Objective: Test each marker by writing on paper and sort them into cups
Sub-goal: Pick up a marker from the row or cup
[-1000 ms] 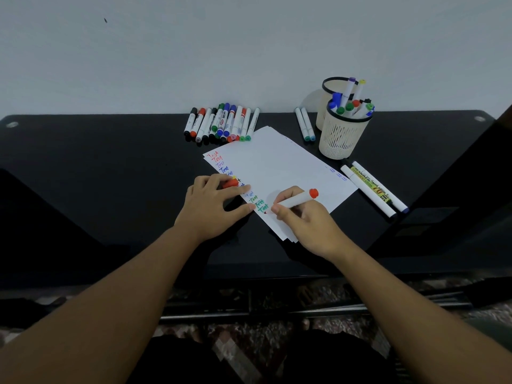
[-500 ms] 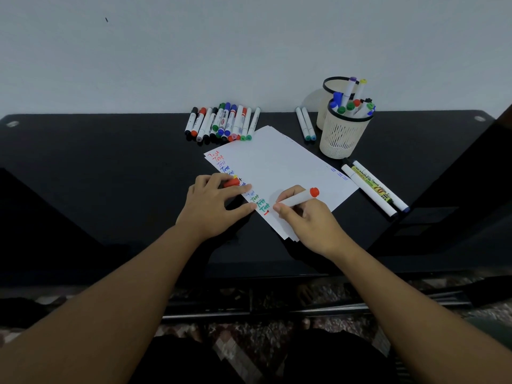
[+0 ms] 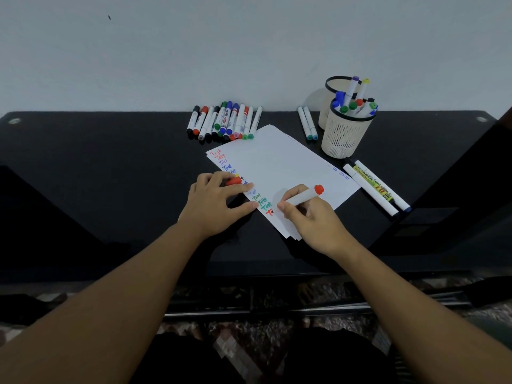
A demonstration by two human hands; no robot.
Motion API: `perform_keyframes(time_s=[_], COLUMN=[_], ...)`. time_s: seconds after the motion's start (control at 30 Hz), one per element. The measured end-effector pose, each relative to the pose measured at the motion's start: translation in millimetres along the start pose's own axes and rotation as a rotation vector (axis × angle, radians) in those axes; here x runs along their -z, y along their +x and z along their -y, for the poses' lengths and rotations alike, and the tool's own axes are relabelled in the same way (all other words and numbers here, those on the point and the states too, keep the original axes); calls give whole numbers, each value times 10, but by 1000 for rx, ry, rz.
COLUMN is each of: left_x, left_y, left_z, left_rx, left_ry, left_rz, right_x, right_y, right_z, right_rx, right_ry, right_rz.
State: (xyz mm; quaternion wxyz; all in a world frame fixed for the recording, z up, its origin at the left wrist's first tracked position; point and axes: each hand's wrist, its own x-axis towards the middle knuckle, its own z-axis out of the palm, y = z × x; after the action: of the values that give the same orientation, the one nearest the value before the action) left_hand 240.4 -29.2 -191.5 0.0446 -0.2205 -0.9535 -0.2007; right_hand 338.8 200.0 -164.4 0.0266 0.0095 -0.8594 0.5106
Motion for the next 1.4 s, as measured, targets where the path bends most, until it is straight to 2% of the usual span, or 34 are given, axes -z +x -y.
perform_keyframes(time_s=[0.37, 1.0, 1.17, 1.3, 1.4], left_x=[-7, 11, 12, 28, 41], left_y=[0, 2, 7, -2, -13], left_z=[8, 0, -4, -12, -29], left_rx=[-4, 3, 8, 4, -1], left_ry=[-1, 8, 7, 14, 13], left_rz=[-12, 12, 17, 15, 19], right_x=[7, 2, 17, 8, 8], right_y=[7, 10, -8, -6, -3], right_z=[-8, 19, 33, 38, 32], right_rx=[6, 33, 24, 28, 34], right_ry=[-23, -72, -19, -45, -40], right_rz=[-49, -34, -62, -16, -50])
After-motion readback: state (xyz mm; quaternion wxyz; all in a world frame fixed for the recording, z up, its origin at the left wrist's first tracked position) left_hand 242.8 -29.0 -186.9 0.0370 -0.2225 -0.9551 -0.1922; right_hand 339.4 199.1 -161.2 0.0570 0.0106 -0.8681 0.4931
